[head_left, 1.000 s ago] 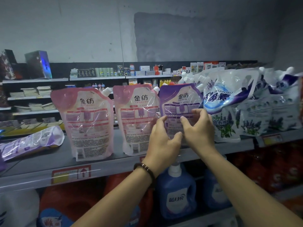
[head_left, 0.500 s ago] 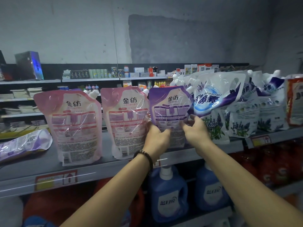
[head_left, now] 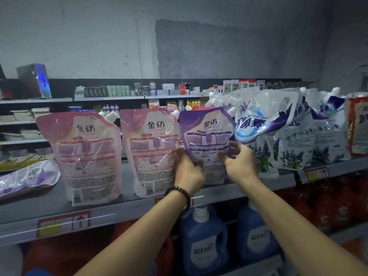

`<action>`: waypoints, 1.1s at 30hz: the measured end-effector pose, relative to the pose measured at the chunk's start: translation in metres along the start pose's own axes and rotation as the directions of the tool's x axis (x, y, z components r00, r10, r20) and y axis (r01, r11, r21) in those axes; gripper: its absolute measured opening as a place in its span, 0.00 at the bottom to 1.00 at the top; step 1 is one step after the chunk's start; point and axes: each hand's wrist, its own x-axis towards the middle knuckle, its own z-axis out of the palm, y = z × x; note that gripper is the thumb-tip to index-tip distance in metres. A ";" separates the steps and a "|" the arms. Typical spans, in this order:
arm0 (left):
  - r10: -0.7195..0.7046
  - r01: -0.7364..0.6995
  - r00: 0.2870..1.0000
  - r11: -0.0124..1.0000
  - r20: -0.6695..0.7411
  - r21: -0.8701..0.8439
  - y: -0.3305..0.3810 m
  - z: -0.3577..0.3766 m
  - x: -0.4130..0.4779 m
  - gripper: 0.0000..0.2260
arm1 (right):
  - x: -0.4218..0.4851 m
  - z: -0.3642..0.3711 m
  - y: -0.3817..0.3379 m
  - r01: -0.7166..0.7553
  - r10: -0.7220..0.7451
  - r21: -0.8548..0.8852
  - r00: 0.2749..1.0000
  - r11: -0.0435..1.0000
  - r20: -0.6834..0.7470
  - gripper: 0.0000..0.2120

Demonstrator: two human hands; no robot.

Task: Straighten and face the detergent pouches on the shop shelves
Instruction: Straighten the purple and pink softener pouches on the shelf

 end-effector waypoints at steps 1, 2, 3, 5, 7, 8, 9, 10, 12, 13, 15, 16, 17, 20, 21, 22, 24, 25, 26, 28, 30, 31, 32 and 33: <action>0.006 -0.006 1.000 1.000 -0.009 -0.020 -0.001 0.001 0.001 0.15 | -0.001 -0.001 0.000 0.003 -0.003 -0.006 1.000 1.000 -0.006 0.14; 0.006 -0.006 1.000 0.999 -0.012 -0.034 -0.002 0.002 0.001 0.15 | -0.001 -0.002 0.001 0.004 -0.004 -0.008 1.000 1.000 -0.015 0.14; 0.007 -0.007 1.000 0.999 -0.016 -0.040 -0.002 0.003 0.002 0.15 | -0.001 -0.002 0.001 0.005 -0.005 -0.005 1.000 1.000 -0.022 0.14; 0.028 -0.030 0.999 0.999 -0.040 -0.044 -0.001 0.005 0.002 0.15 | -0.001 -0.004 0.001 0.009 -0.009 0.005 0.999 1.000 -0.037 0.14; 0.074 -0.078 0.995 0.995 -0.065 -0.059 -0.003 0.006 0.002 0.14 | -0.002 -0.005 0.001 0.022 -0.022 0.003 0.998 1.000 -0.062 0.14; 0.091 -0.096 0.994 0.993 -0.060 -0.074 -0.004 0.007 0.001 0.14 | -0.003 -0.006 0.002 0.034 -0.034 0.007 0.996 0.999 -0.077 0.13; 0.104 -0.108 0.993 0.990 -0.048 -0.085 -0.005 0.007 0.000 0.14 | -0.004 -0.007 0.002 0.047 -0.045 0.012 0.995 0.999 -0.094 0.12; 0.115 -0.119 0.993 0.989 -0.041 -0.092 -0.006 0.008 0.001 0.14 | -0.005 -0.008 0.002 0.058 -0.056 0.015 0.992 0.998 -0.113 0.12; 0.154 -0.159 0.987 0.981 -0.048 -0.110 -0.005 0.009 0.001 0.15 | -0.007 -0.009 0.000 0.074 -0.072 0.006 0.985 0.997 -0.154 0.11; 0.176 -0.181 0.983 0.976 -0.053 -0.117 -0.004 0.008 0.002 0.15 | -0.008 -0.011 -0.003 0.074 -0.071 0.007 0.983 0.997 -0.170 0.10; 0.220 -0.227 0.974 0.961 -0.060 -0.158 0.003 0.005 0.001 0.14 | -0.011 -0.015 -0.011 0.080 -0.074 0.026 0.979 0.996 -0.191 0.12; 0.246 -0.253 0.967 0.951 -0.065 -0.178 0.006 0.003 -0.001 0.14 | -0.013 -0.017 -0.016 0.092 -0.084 0.033 0.977 0.995 -0.196 0.14; 0.269 -0.278 0.960 0.941 -0.071 -0.191 0.009 -0.001 -0.002 0.14 | -0.016 -0.019 -0.021 0.109 -0.100 0.036 0.975 0.993 -0.198 0.15; 0.317 -0.332 0.943 0.914 -0.100 -0.232 0.019 -0.014 -0.009 0.15 | -0.023 -0.023 -0.038 0.162 -0.152 0.026 0.965 0.987 -0.213 0.17; 0.317 -0.333 0.943 0.910 -0.103 -0.248 0.021 -0.019 -0.011 0.15 | -0.026 -0.023 -0.043 0.166 -0.156 0.030 0.963 0.986 -0.220 0.17; 0.311 -0.327 0.945 0.907 -0.100 -0.266 0.023 -0.025 -0.012 0.14 | -0.029 -0.022 -0.049 0.167 -0.155 0.032 0.961 0.985 -0.229 0.17; 0.310 -0.323 0.946 0.901 -0.093 -0.289 0.026 -0.039 -0.016 0.15 | -0.038 -0.019 -0.060 0.174 -0.162 0.031 0.957 0.984 -0.239 0.17; 0.312 -0.325 0.946 0.900 -0.091 -0.292 0.027 -0.046 -0.019 0.16 | -0.043 -0.017 -0.066 0.184 -0.172 0.028 0.956 0.983 -0.239 0.17; 0.311 -0.324 0.946 0.899 -0.093 -0.293 0.028 -0.054 -0.022 0.17 | -0.048 -0.015 -0.072 0.195 -0.182 0.031 0.955 0.980 -0.236 0.17; 0.306 -0.322 0.947 0.899 -0.100 -0.297 0.028 -0.071 -0.027 0.17 | -0.060 -0.010 -0.083 0.216 -0.199 0.052 0.954 0.975 -0.225 0.16; 0.308 -0.327 0.945 0.895 -0.111 -0.304 0.027 -0.088 -0.032 0.17 | -0.072 -0.003 -0.096 0.230 -0.210 0.075 0.955 0.970 -0.209 0.15; 0.311 -0.333 0.943 0.892 -0.120 -0.305 0.027 -0.097 -0.034 0.16 | -0.078 0.001 -0.103 0.237 -0.214 0.094 0.955 0.967 -0.205 0.14; 0.317 -0.342 0.940 0.888 -0.128 -0.308 0.027 -0.107 -0.038 0.16 | -0.084 0.005 -0.109 0.244 -0.219 0.110 0.955 0.964 -0.200 0.14; 0.325 -0.352 0.936 0.883 -0.137 -0.310 0.027 -0.118 -0.041 0.16 | -0.091 0.010 -0.116 0.252 -0.226 0.121 0.955 0.960 -0.193 0.14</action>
